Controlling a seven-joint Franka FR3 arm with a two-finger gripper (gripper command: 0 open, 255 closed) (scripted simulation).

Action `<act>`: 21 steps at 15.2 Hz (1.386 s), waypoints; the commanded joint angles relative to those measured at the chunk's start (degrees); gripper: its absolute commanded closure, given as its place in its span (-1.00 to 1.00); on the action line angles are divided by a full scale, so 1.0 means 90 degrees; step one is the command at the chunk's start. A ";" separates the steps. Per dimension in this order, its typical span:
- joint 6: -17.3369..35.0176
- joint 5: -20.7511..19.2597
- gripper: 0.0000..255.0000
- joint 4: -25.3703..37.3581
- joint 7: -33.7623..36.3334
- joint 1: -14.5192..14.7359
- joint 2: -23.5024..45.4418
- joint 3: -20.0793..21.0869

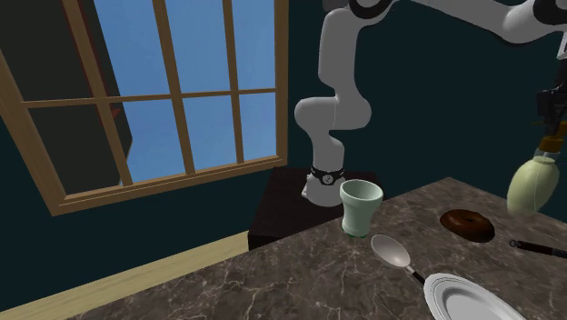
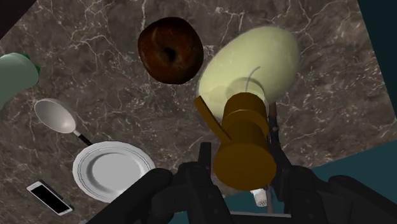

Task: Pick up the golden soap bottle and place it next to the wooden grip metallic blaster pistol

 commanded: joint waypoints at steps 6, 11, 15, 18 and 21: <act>0.0492 -0.0401 1.00 -0.0440 0.0372 0.0039 0.0350 0.0069; 0.0721 -0.0706 1.00 -0.0641 0.0634 0.0118 0.0613 0.0056; 0.0721 -0.0706 1.00 -0.0641 0.0634 0.0119 0.0613 0.0056; 0.0721 -0.0707 -1.00 -0.0640 0.0634 0.0119 0.0614 0.0056; 0.0720 -0.0708 -1.00 -0.0639 0.0635 0.0119 0.0615 0.0055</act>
